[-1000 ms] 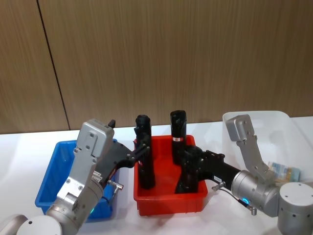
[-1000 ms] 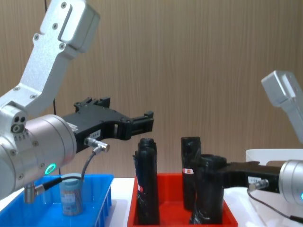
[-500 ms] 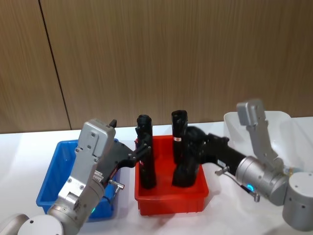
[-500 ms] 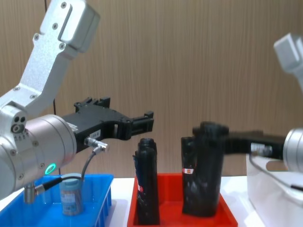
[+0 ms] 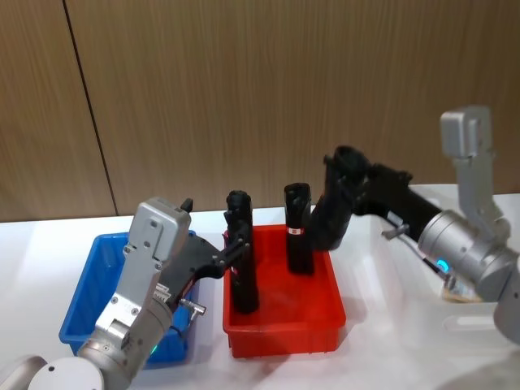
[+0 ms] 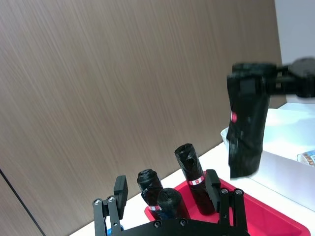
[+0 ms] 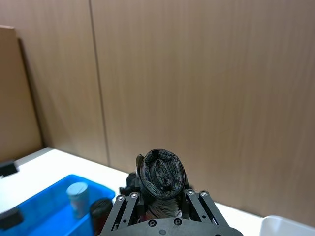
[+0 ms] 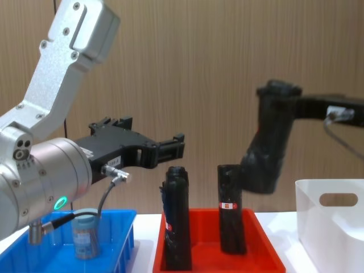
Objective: Pick the cotton swabs from the blue box and place them into the white box.
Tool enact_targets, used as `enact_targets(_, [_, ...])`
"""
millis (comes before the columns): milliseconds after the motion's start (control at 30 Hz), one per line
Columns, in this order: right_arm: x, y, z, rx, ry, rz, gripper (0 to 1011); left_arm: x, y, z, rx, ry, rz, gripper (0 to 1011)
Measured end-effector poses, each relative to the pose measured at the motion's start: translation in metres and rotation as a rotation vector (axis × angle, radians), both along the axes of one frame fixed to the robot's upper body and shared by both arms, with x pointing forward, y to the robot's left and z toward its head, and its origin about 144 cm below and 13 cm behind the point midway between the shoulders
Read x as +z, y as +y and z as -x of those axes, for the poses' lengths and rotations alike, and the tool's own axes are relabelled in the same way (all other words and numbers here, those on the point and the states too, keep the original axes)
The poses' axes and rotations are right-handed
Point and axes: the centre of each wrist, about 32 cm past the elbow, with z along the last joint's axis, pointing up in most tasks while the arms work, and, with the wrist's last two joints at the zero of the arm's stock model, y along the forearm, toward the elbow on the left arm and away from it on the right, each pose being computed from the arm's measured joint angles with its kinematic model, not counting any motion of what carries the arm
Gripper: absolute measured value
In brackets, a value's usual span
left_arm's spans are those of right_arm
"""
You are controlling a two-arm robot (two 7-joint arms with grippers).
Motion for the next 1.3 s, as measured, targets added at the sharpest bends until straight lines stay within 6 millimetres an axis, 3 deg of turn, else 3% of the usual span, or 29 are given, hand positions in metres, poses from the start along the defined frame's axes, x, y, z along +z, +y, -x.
enact_targets(467, [0.021,-0.033,-0.012,-0.130,-0.083,0.046,360,0.000,0.000,0.000,0.000,0.000,0.000,1004])
enact_targets(867, [0.016,-0.059,-0.033,-0.226,-0.063,0.111,360,0.000,0.000,0.000,0.000,0.000,0.000,1004])
enact_targets(1300, [0.011,-0.071,-0.044,-0.269,-0.041,0.145,360,0.000,0.000,0.000,0.000,0.000,0.000,1004])
